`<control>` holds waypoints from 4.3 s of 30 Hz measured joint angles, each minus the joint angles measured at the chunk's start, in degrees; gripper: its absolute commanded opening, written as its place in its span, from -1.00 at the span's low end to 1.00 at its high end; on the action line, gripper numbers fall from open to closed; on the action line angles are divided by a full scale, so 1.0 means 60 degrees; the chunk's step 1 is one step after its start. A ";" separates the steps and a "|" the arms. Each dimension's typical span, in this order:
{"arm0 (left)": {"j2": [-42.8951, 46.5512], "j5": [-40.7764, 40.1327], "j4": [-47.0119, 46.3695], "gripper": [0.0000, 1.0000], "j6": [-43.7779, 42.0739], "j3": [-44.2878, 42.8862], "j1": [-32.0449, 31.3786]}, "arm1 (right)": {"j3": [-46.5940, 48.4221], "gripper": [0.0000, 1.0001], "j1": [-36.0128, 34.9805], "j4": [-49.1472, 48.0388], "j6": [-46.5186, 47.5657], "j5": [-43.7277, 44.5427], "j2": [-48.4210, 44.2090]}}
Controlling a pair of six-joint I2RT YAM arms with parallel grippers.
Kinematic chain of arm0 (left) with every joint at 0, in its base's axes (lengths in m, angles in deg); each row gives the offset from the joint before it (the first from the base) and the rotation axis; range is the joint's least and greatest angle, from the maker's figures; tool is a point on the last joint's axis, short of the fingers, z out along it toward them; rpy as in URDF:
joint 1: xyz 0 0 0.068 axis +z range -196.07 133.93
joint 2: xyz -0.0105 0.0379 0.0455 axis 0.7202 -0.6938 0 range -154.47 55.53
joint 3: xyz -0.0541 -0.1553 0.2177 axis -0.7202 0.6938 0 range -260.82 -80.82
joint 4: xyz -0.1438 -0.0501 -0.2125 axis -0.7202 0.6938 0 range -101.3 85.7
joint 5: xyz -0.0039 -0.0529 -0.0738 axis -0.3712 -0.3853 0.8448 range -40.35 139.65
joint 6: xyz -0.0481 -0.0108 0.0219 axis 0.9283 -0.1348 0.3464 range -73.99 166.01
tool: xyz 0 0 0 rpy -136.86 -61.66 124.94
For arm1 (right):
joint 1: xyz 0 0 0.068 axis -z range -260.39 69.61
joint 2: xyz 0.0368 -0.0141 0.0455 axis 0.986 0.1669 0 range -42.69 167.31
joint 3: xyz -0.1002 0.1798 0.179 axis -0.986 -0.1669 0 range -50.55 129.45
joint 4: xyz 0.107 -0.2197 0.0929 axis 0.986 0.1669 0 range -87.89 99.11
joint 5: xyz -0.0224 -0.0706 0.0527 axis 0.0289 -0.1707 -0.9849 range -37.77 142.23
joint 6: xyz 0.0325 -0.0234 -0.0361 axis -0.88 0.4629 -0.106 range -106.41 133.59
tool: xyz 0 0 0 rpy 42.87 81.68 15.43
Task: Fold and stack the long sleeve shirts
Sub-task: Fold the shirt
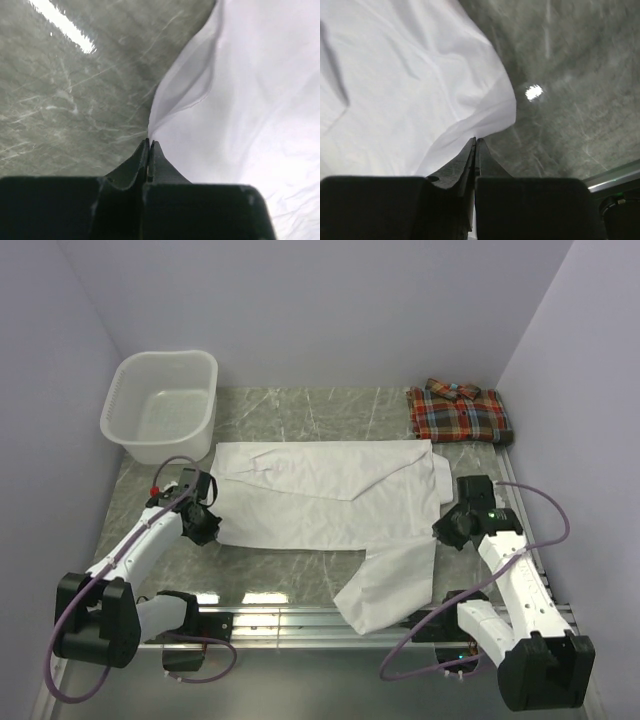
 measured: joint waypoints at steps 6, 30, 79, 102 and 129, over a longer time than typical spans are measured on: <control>-0.0233 -0.0168 0.0146 -0.99 -0.0237 -0.0678 0.0240 | 0.0984 -1.00 0.0000 -0.0055 0.0430 0.0025 0.0721; -0.4499 -0.0681 -0.0244 -0.99 -0.1158 -0.4477 0.0736 | 0.3869 -1.00 0.0000 -0.1530 0.1457 -0.0175 0.5129; -0.1843 0.0484 -0.1446 0.19 -0.2197 -0.4167 -0.0390 | 0.2393 0.51 -0.0211 -0.3781 0.2499 -0.2346 0.3220; -0.4823 0.1348 -0.3115 -0.12 -0.2215 -0.3027 -0.0299 | 0.2925 0.33 -0.4677 -1.0225 0.0284 -0.5730 0.9318; -0.1337 0.0051 -0.3402 0.47 -0.4462 -0.2841 -0.6171 | 0.3144 0.97 -0.2091 -0.4189 0.2728 -0.0619 0.2973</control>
